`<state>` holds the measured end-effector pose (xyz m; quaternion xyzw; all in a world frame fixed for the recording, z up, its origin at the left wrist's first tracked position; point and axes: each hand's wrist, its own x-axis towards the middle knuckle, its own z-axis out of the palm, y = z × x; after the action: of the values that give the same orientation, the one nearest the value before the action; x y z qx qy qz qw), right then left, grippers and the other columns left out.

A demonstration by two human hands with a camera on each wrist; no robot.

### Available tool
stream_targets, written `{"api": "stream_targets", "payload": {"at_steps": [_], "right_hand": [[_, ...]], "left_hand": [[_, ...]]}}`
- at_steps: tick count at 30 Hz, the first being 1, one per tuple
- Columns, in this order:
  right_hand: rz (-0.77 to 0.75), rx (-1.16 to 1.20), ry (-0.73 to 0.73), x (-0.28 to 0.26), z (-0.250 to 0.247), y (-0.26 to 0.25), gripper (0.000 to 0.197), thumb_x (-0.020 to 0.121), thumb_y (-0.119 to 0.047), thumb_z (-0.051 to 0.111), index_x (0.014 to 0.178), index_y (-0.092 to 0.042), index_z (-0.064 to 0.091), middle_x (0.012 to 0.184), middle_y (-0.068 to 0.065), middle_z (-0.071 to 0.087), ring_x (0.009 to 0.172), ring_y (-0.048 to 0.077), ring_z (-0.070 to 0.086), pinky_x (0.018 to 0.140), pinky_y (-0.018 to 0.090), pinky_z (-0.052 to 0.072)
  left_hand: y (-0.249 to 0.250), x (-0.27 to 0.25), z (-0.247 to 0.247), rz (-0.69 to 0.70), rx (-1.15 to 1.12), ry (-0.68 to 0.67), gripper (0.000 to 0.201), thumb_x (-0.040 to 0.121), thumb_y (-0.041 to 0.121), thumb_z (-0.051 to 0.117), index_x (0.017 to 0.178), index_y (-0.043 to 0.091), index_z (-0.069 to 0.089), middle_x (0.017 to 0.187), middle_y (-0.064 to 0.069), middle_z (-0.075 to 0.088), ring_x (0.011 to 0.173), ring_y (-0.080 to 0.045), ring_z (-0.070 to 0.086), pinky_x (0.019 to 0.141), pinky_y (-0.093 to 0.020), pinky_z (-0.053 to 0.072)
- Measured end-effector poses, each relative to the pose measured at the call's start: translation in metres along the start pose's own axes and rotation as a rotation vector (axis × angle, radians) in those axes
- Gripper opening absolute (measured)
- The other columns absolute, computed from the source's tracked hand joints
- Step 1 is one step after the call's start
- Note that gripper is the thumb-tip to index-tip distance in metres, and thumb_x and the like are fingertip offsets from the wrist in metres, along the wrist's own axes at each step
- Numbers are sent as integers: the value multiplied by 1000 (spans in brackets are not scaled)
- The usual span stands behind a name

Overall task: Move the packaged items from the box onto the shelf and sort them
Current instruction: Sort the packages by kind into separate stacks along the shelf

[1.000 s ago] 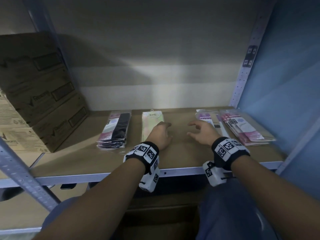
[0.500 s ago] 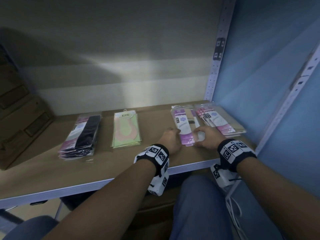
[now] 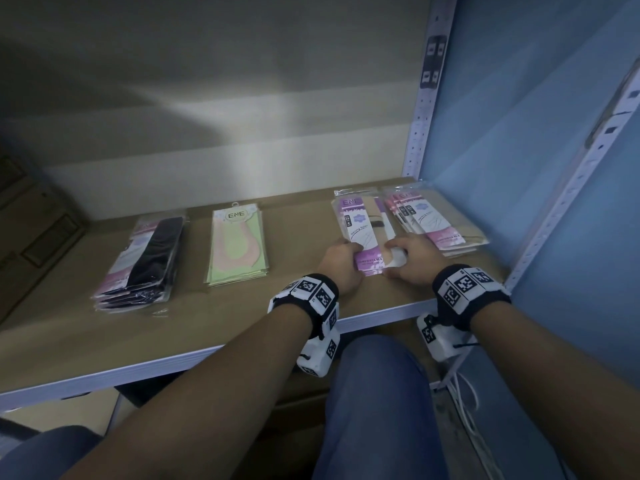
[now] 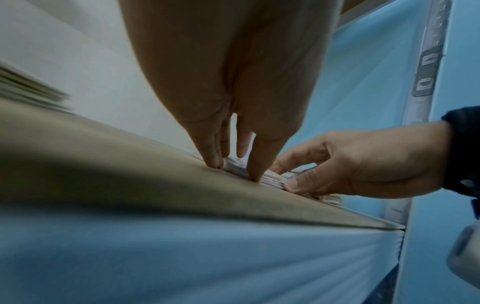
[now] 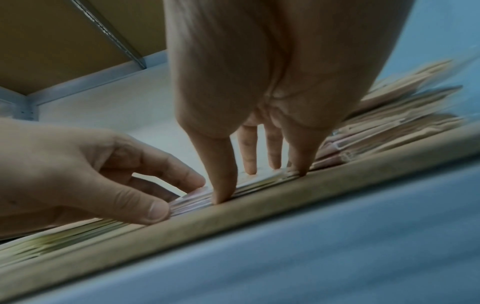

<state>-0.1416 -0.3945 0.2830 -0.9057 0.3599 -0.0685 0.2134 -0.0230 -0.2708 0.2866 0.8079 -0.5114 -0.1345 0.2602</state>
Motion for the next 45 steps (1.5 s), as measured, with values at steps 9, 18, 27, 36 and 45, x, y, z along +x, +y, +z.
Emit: {"api": "stream_targets", "payload": {"at_steps": [9, 18, 27, 36, 45], "right_hand": [[3, 69, 29, 1, 2, 3, 64, 68, -27, 81, 127, -15, 58, 133, 5, 55, 122, 23, 50, 106, 37, 39], [-19, 63, 9, 7, 6, -10, 63, 72, -25, 78, 130, -16, 55, 138, 4, 53, 124, 22, 49, 105, 31, 36], [-46, 144, -112, 26, 17, -40, 63, 71, -18, 80, 130, -14, 55, 134, 3, 55, 120, 21, 53, 104, 33, 41], [-91, 98, -176, 36, 29, -58, 60, 74, -16, 77, 129, -16, 55, 133, 4, 53, 117, 22, 54, 102, 34, 43], [-109, 43, -191, 31, 35, -75, 59, 76, -17, 76, 131, -16, 54, 132, 6, 54, 116, 24, 53, 97, 31, 43]], "left_hand": [[0, 2, 3, 11, -8, -2, 41, 87, 6, 61, 128, 6, 58, 134, -14, 47, 121, -28, 52, 105, -29, 43], [-12, 0, -4, -5, -38, 21, 40, 87, 5, 61, 127, 5, 58, 134, -14, 48, 118, -29, 54, 103, -28, 44], [-43, -5, -20, -77, -60, 66, 36, 86, 2, 61, 121, 3, 62, 132, -16, 51, 120, -30, 54, 103, -31, 45], [-71, -5, -28, -162, -25, 74, 36, 82, 8, 66, 119, 10, 64, 129, -12, 51, 116, -28, 55, 102, -28, 44], [-80, -13, -37, -190, -16, 80, 35, 83, 4, 62, 118, 9, 65, 129, -12, 52, 115, -27, 56, 101, -27, 44]]}}
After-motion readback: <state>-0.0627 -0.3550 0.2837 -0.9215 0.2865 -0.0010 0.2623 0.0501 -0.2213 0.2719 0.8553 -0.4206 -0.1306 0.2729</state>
